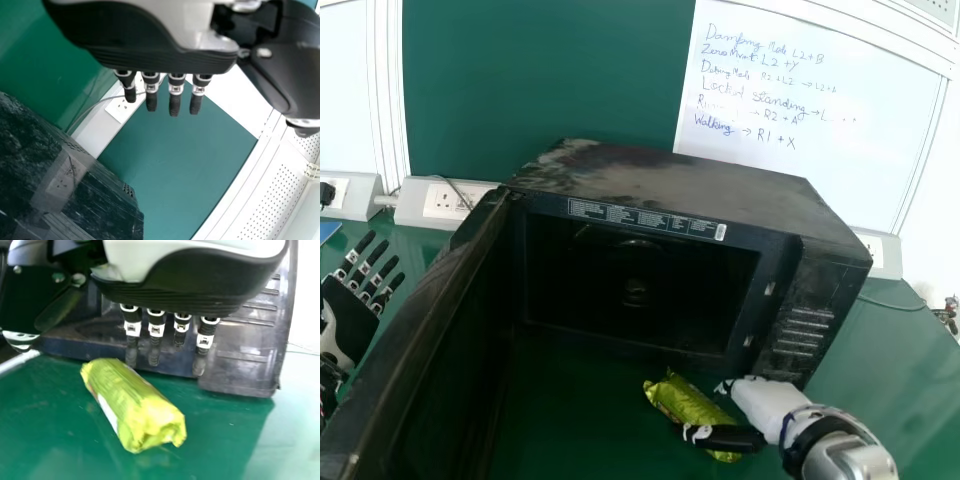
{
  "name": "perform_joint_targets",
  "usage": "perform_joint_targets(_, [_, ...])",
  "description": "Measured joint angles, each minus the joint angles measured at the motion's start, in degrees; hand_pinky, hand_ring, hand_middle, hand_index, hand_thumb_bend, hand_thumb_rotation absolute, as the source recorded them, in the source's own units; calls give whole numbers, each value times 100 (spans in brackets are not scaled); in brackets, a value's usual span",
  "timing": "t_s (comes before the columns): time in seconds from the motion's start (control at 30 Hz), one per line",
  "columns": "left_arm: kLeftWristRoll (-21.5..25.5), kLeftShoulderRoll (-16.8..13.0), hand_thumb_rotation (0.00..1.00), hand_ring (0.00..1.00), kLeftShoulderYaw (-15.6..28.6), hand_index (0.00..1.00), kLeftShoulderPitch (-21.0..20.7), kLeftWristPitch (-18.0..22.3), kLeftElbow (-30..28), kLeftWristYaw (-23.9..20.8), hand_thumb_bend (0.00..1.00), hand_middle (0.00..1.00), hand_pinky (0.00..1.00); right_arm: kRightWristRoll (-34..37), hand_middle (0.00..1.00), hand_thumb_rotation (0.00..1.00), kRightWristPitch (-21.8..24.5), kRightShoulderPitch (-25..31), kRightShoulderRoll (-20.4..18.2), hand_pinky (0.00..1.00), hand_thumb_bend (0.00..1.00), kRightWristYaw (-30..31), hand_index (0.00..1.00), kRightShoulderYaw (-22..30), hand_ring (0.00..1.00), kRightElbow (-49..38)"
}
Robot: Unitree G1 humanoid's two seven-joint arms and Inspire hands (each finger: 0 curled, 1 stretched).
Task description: Put biscuit inside oven
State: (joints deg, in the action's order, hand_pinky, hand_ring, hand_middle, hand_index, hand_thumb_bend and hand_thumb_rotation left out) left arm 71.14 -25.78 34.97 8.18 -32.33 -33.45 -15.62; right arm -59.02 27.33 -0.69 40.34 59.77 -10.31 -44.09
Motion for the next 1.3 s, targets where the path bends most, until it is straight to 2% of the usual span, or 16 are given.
perform_joint_targets(0.23, [0, -1, 21, 100, 2, 94, 0, 0, 1, -3, 37, 97, 100, -107, 91, 18, -193, 46, -206, 84, 97, 105, 88, -33, 92, 84])
perform_joint_targets(0.37, [1, -6, 21, 100, 6, 95, 0, 0, 2, 4, 35, 97, 100, -106, 92, 19, -409, 161, -258, 84, 97, -79, 90, 10, 92, 156])
perform_joint_targets(0.73, [34, -23, 20, 99, 22, 91, -6, 0, 8, -28, 38, 93, 100, -184, 91, 19, -553, 151, -369, 83, 96, -75, 83, 131, 93, 243])
perform_joint_targets(0.87, [121, -25, 18, 98, 26, 92, -10, 0, 8, -102, 38, 94, 100, -215, 91, 20, -623, 145, -397, 83, 96, -109, 84, 140, 92, 298])
perform_joint_targets(0.97, [140, -43, 20, 98, 26, 90, -10, 0, 8, -129, 37, 93, 100, -243, 93, 20, -678, 126, -403, 87, 96, -149, 89, 140, 95, 398])
perform_joint_targets(1.03, [150, -71, 20, 97, 26, 89, -11, 0, 7, -138, 36, 92, 100, -258, 94, 22, -687, 117, -403, 88, 97, -147, 92, 140, 96, 528])
perform_joint_targets(1.3, [196, -96, 19, 96, 29, 88, -11, 0, 16, -125, 37, 91, 100, -474, 93, 30, -778, 45, -437, 88, 97, -295, 91, 115, 94, 889])
